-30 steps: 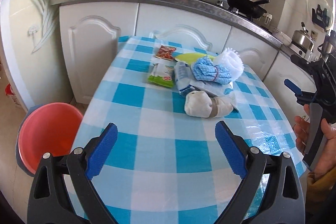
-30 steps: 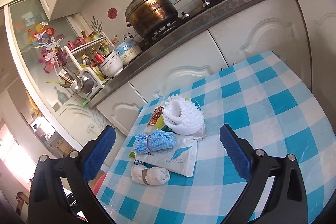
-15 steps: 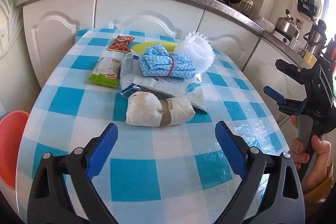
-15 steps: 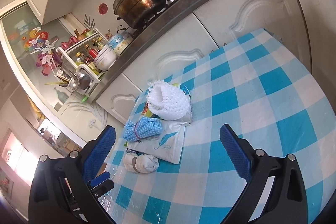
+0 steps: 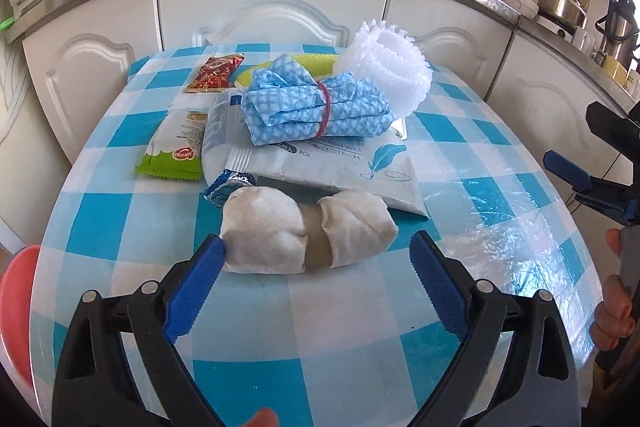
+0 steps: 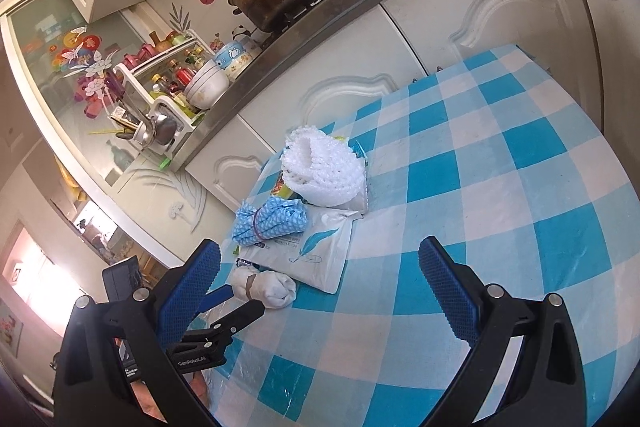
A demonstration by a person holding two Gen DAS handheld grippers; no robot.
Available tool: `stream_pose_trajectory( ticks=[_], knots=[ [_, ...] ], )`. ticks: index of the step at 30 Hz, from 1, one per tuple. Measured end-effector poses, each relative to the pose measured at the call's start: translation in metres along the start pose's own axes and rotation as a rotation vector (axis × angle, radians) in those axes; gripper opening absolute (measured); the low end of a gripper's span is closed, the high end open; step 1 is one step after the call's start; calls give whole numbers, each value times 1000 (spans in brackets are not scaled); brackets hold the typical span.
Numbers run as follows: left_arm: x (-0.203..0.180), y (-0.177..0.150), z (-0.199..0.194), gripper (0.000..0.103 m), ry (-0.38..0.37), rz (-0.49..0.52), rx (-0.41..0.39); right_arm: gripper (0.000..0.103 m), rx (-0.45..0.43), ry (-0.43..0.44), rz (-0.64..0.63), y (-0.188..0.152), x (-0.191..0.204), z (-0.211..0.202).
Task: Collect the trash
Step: 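Return to the table and grasp the rolled white tissue with the left tool, then grasp the white wet-wipe packet with the right tool while the left tool holds the tissue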
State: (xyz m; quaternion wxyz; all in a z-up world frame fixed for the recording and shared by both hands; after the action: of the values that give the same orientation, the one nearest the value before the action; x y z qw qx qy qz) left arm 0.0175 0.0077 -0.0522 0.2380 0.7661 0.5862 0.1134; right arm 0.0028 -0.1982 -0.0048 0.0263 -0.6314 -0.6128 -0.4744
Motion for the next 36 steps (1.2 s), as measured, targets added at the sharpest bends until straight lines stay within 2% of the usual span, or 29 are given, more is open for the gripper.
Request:
stream_pose_trajectory(
  ticks=[7,17,24,36],
  knots=[
    [3,6,14,94,61,7,31,98,39,22,19,-8,-6,7],
    [3,6,16,94,56,9,42,98,78,57,-16,-17,5,16],
    [3,5,16,84,83,12,40,98,110,56,-51,-22,16,28],
    [6,0,3,78,27,-21,16,98,160,22,-30,-21,9,53]
  ],
)
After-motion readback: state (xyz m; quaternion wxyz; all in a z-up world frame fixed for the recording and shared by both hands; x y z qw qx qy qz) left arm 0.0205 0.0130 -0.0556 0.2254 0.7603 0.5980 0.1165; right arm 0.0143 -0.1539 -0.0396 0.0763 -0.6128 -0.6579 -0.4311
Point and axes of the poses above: each gripper's, at about its wrist camera, not at the fingertips, and z roughly the way its jaws point, x to its left, y to its top, the point moved 10 cm from there along z, roughly the way its jaws point, and after that the axes turned 13 degrees about x, right-handed, at the moved point
